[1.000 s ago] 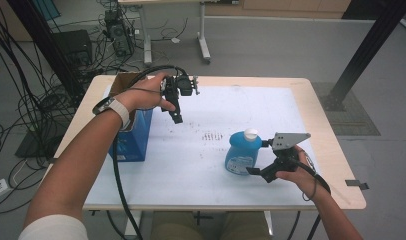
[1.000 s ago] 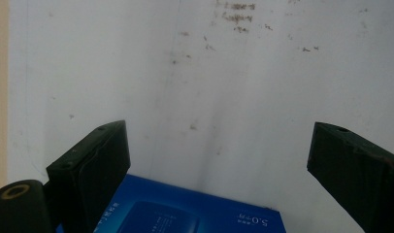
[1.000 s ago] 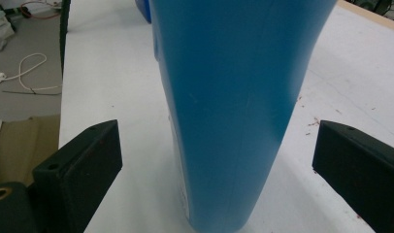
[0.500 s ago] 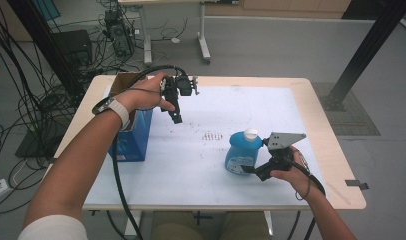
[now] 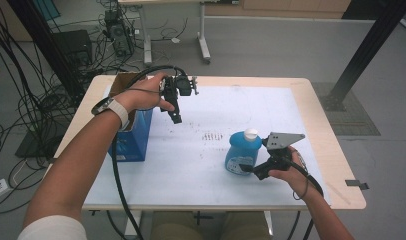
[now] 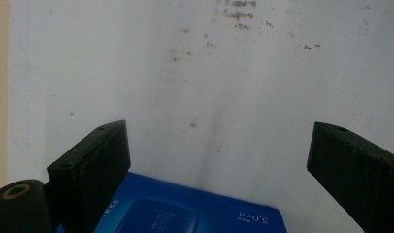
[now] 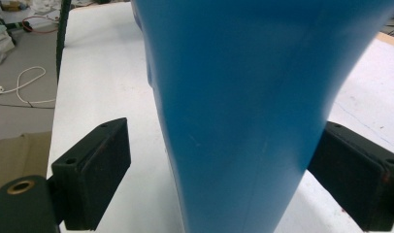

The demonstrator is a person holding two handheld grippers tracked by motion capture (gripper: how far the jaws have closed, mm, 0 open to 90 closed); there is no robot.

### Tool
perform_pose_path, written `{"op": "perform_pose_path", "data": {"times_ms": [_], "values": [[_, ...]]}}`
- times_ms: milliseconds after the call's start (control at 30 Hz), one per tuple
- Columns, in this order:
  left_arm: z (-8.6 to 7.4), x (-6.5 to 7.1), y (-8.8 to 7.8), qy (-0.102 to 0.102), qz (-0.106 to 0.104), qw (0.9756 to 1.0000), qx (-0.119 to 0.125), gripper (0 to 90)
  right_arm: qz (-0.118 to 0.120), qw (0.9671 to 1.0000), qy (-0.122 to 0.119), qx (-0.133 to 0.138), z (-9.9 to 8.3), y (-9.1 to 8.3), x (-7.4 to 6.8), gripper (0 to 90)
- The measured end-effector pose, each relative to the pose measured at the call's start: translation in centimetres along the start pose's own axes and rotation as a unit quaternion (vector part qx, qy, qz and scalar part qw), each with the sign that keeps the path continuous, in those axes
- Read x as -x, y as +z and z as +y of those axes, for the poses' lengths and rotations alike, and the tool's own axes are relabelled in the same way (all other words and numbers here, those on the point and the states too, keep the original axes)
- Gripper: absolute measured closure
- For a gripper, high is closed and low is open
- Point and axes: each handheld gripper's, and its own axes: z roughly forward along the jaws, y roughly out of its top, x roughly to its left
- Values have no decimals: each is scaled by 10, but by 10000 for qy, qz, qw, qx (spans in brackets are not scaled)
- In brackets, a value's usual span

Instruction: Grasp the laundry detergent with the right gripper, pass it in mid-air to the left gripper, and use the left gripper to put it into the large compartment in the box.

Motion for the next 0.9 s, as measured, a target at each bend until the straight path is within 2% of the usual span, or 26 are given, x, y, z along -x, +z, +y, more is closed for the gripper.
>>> {"op": "perform_pose_path", "data": {"times_ms": [900], "values": [[-1,0,0,-8,-1,10000,-7,89,-50,9998,29,209,-4,8,1,197]]}}
